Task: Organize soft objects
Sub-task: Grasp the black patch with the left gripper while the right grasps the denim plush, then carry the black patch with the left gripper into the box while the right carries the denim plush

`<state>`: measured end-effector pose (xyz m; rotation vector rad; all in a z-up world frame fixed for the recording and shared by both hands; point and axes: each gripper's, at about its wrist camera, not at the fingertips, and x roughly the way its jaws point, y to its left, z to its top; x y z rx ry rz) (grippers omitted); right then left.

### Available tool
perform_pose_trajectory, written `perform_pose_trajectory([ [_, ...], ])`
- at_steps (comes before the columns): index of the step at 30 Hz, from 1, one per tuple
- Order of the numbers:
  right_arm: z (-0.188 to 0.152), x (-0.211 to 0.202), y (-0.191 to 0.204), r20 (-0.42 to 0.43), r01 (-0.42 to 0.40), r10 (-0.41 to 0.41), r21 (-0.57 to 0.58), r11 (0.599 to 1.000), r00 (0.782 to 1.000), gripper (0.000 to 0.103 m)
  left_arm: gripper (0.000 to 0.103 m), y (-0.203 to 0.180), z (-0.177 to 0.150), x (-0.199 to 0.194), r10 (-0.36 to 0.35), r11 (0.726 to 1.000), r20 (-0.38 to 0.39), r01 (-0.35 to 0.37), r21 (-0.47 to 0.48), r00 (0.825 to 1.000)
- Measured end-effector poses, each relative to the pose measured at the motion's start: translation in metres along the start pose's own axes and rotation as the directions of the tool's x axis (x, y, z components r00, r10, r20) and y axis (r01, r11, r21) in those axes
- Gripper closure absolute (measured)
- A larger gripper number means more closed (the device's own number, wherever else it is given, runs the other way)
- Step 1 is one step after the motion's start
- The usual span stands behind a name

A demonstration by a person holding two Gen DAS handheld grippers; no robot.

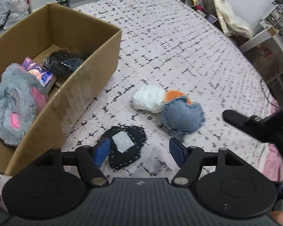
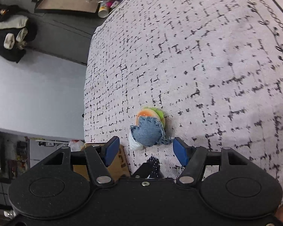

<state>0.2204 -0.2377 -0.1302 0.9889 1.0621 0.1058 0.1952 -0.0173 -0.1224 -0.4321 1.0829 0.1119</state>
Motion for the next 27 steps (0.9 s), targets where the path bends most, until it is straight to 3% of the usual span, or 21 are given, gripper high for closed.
perform_pose_trajectory([
  [3,0.000,0.009,0.003,-0.011,-0.020,0.020,-0.017,1.000,1.000,0.040,0.035,0.004,0.000,0.010,0.039,0.999,-0.002,-0.039,-0.013,0.999],
  [9,0.003,0.031,0.004,-0.012,-0.004,0.003,-0.055,0.998,1.000,0.040,0.036,0.013,0.000,0.027,0.043,0.998,-0.031,-0.045,-0.052,0.999],
  [15,0.004,0.044,0.004,-0.011,0.009,-0.010,-0.094,0.996,1.000,0.040,0.065,0.019,0.005,0.031,0.045,0.997,-0.016,-0.046,-0.066,0.999],
  [17,0.004,0.048,0.003,-0.009,0.019,-0.020,-0.099,0.995,1.000,0.042,0.067,0.022,0.007,0.031,0.034,0.997,-0.019,-0.035,-0.073,0.999],
  [19,0.004,0.053,0.002,-0.005,0.041,-0.041,-0.106,0.994,0.999,0.049,0.071,0.025,0.008,0.031,0.026,0.997,-0.023,-0.028,-0.074,0.999],
  [21,0.004,0.055,-0.001,-0.009,0.052,-0.053,-0.097,0.994,0.999,0.070,0.073,0.025,0.008,0.029,0.023,0.997,-0.023,-0.025,-0.068,0.999],
  [27,-0.001,0.044,0.006,0.004,0.072,-0.072,-0.129,0.989,0.997,0.080,0.074,0.024,0.007,0.017,-0.001,0.997,-0.012,0.000,-0.074,1.000],
])
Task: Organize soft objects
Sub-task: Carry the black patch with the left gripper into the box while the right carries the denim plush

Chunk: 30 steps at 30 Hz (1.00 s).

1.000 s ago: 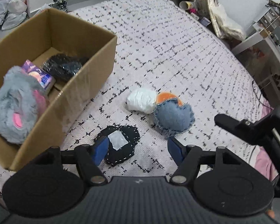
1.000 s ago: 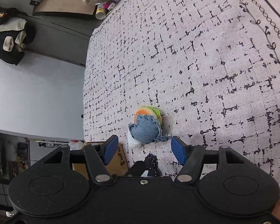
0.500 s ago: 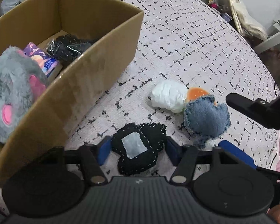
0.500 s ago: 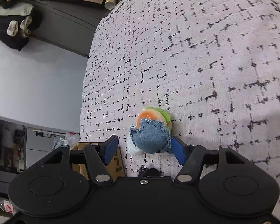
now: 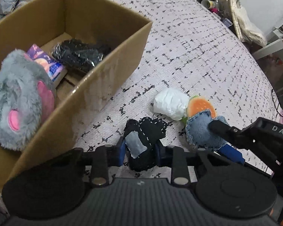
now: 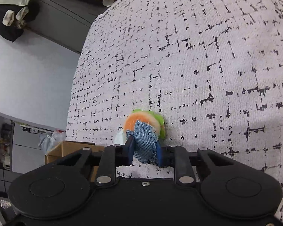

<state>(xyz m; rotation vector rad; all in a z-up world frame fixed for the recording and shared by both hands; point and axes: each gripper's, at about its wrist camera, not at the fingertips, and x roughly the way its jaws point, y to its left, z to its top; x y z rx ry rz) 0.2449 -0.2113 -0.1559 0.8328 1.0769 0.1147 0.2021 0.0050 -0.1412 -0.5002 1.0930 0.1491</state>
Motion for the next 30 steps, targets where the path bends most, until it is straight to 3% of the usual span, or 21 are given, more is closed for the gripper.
perform_pose_trajectory([
  [12,-0.007,-0.051,0.023,0.018,-0.118,0.119,-0.028,0.993,0.993,0.080,0.074,-0.009,0.007,-0.074,-0.047,0.999,0.119,0.043,0.033,0.992],
  [30,-0.039,-0.080,0.081,0.047,-0.199,0.218,-0.254,0.947,0.975,0.080,0.073,0.054,0.028,-0.157,-0.027,1.000,0.251,0.030,-0.006,0.968],
])
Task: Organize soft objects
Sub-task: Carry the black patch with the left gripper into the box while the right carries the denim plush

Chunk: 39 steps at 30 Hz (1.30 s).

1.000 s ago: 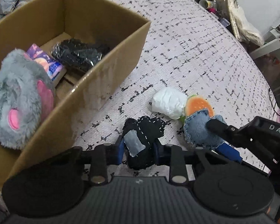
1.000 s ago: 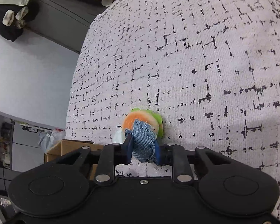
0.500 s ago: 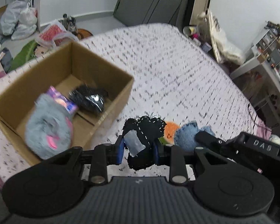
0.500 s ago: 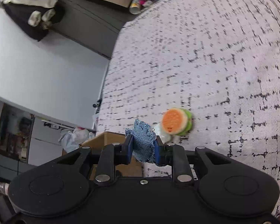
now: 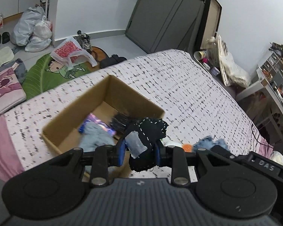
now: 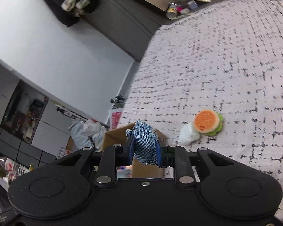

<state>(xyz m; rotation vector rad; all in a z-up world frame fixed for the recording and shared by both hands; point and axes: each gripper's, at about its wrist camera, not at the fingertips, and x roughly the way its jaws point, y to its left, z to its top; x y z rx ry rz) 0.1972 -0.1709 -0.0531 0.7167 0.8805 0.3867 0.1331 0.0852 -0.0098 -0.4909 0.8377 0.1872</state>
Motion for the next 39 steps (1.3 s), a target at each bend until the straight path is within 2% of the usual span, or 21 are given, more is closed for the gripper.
perform_pose_trajectory([
  [7,-0.009,-0.003,0.021,0.006,-0.056,0.056,-0.060,0.997,0.998,0.080,0.073,0.028,0.012,-0.013,0.007,1.000,0.020,-0.006,-0.030,1.000],
  [17,-0.022,0.005,0.045,0.020,-0.087,0.090,-0.119,0.989,0.996,0.080,0.073,0.058,0.029,-0.015,0.006,0.998,0.036,-0.004,-0.059,0.999],
  [29,-0.033,0.028,0.058,0.015,-0.107,0.111,-0.167,0.980,0.994,0.080,0.072,0.083,0.050,0.015,-0.024,0.997,-0.005,0.023,-0.080,1.000],
  [39,-0.040,0.052,0.065,-0.022,-0.092,0.089,-0.196,0.976,0.996,0.080,0.070,0.075,0.058,0.048,-0.067,0.997,-0.041,0.065,-0.048,0.997],
])
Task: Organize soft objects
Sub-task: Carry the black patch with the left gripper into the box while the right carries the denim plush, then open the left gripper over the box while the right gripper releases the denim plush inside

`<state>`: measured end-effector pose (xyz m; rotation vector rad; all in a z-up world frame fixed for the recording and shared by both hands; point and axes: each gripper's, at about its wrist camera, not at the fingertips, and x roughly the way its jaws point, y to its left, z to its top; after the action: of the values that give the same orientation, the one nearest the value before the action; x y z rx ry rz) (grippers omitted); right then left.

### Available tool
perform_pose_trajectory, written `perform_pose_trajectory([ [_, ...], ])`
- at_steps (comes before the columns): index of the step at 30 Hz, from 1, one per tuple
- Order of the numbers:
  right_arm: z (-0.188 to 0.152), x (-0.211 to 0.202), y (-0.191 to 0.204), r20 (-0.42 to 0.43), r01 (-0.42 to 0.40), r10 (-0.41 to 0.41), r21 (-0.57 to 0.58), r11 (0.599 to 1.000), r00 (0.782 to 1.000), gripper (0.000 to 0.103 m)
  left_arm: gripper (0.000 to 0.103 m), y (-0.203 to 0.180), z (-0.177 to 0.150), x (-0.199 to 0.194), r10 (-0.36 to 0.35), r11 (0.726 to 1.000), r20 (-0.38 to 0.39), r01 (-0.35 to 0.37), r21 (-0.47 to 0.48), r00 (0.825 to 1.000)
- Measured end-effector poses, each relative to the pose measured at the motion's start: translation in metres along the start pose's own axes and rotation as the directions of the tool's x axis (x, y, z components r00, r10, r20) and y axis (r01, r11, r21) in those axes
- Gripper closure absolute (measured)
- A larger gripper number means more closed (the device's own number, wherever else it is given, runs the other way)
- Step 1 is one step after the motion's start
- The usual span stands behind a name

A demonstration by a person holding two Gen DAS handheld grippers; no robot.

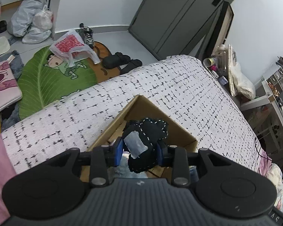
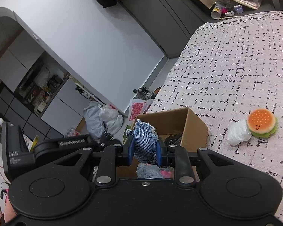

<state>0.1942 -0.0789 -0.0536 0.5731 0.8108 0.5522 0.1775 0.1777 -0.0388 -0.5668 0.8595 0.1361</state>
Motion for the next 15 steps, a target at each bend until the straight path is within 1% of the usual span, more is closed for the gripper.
perform_pose_trajectory([
  [2,-0.001,0.004,0.001,0.005,-0.008,0.008,-0.006,1.000,1.000,0.078,0.069,-0.002,0.002,0.007,-0.001,1.000,-0.008,0.001,0.013,1.000],
  [3,-0.002,0.007,0.001,0.007,-0.022,0.022,-0.004,1.000,1.000,0.076,0.066,-0.002,0.003,0.012,0.001,1.000,-0.015,0.000,0.018,1.000],
  [5,-0.004,0.013,0.002,0.000,-0.035,0.035,-0.005,0.999,0.999,0.075,0.063,-0.004,0.004,0.019,0.007,0.999,-0.023,-0.006,0.032,1.000],
  [6,-0.004,0.017,0.002,-0.009,-0.043,0.043,-0.009,0.999,0.999,0.065,0.059,-0.005,0.005,0.023,0.014,0.999,-0.025,-0.013,0.035,1.000],
  [7,-0.005,0.019,0.001,-0.015,-0.041,0.041,-0.006,0.999,0.999,0.059,0.055,-0.006,0.005,0.025,0.022,0.999,-0.025,-0.021,0.037,0.999],
  [8,-0.005,0.019,0.001,-0.010,-0.036,0.036,-0.001,0.999,0.999,0.047,0.053,-0.007,0.006,0.026,0.026,0.999,-0.025,-0.025,0.038,0.999],
  [9,-0.004,0.018,0.000,-0.003,-0.029,0.029,0.002,1.000,1.000,0.044,0.051,-0.009,0.006,0.027,0.029,0.999,-0.025,-0.028,0.042,0.999],
  [11,-0.002,0.017,0.000,-0.001,-0.025,0.025,0.001,1.000,1.000,0.044,0.043,-0.012,0.006,0.028,0.033,0.998,-0.024,-0.031,0.050,0.999],
  [12,-0.001,0.015,-0.001,0.001,-0.023,0.023,0.006,1.000,1.000,0.042,0.036,-0.013,0.006,0.028,0.034,0.998,-0.023,-0.033,0.054,0.999],
  [13,0.000,0.015,-0.002,0.004,-0.019,0.019,0.012,1.000,1.000,0.041,0.031,-0.014,0.006,0.027,0.034,0.998,-0.018,-0.033,0.058,0.999],
  [15,0.002,0.012,-0.005,0.006,-0.001,0.000,0.027,1.000,1.000,0.035,0.027,-0.015,0.006,0.026,0.039,0.997,-0.009,-0.039,0.067,0.999],
])
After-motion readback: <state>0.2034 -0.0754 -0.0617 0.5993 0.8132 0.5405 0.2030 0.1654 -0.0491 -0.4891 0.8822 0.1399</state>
